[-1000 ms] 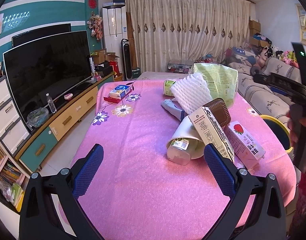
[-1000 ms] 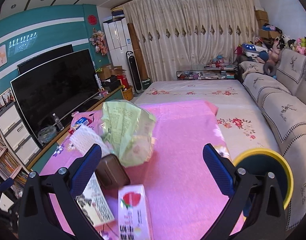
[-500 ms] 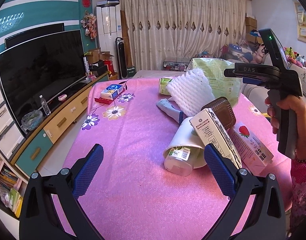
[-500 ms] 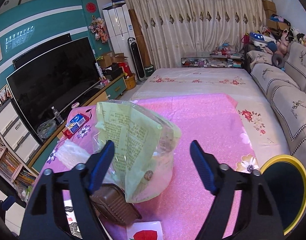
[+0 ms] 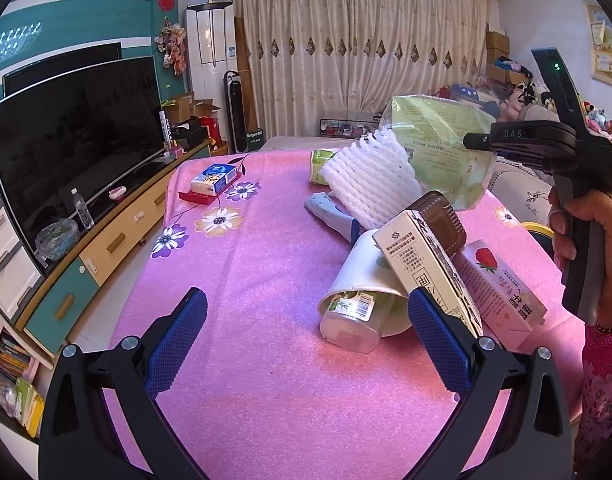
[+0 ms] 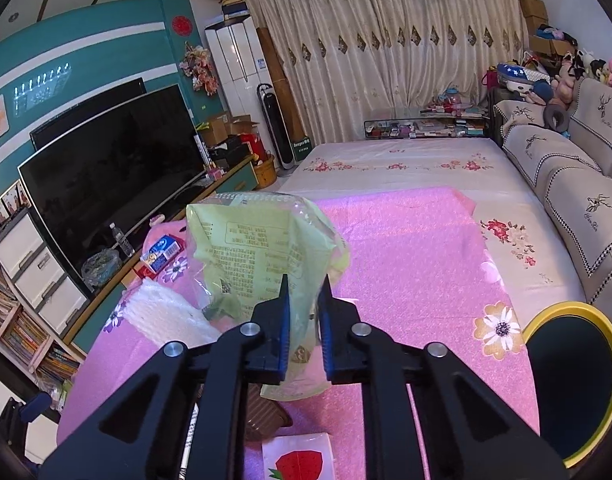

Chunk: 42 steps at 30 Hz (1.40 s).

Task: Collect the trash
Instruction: 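Carry the green bag with the right gripper over the bin and release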

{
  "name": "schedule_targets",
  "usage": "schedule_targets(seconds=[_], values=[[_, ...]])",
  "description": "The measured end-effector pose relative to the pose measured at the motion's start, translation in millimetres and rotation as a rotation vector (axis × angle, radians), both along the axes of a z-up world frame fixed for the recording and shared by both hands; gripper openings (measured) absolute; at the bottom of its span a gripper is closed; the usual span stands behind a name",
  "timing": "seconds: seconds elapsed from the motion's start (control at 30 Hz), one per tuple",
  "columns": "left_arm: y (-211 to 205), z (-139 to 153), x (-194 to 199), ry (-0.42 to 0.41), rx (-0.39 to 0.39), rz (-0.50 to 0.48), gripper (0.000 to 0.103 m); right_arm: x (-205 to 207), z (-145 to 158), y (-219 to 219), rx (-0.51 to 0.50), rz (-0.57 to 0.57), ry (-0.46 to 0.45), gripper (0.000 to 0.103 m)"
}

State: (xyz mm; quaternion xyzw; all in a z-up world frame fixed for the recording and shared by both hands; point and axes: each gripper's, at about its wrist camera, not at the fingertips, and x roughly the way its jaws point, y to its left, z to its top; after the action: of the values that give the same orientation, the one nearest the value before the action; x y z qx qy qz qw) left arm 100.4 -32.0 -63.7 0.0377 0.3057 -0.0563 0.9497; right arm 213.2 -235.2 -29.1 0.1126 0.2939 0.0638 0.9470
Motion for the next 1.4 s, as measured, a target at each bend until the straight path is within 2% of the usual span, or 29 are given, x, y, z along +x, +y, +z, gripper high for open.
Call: schedule_targets(seconds=[0.23,0.5,0.63,0.87,1.03,1.13,1.2,1.3,1.4], values=[[-3,3,-5,-0.015,0.004,-0.018,0.099,-26,24,-28,0.01,-0.078,-0.086,0.011],[-11,4,-8,-0.014,0.004,-0.043,0.099,-67,23,-92,0.005,-0.253,-0.118,0.011],[-17,6,-10,-0.022,0.009,-0.06,0.099,-89,8,-131,-0.025,-0.372,-0.101,0.011],[-35,6,-10,-0.017,0.01,-0.09,0.099,-111,-40,-199,-0.039,-0.549,0.008,0.012],[-53,5,-11,-0.012,0.018,-0.127,0.099,-111,-68,-232,-0.044,-0.608,0.086,0.013],[-63,5,-11,-0.011,0.022,-0.141,0.099,-113,-81,-235,-0.05,-0.62,0.11,0.014],[-66,6,-11,-0.01,0.024,-0.147,0.099,-116,-86,-236,-0.056,-0.628,0.114,0.019],[-71,6,-11,-0.009,0.032,-0.154,0.099,-119,-87,-237,-0.061,-0.633,0.111,0.037],[-73,5,-10,-0.006,0.037,-0.157,0.099,-123,-84,-235,-0.081,-0.639,0.1,0.041]])
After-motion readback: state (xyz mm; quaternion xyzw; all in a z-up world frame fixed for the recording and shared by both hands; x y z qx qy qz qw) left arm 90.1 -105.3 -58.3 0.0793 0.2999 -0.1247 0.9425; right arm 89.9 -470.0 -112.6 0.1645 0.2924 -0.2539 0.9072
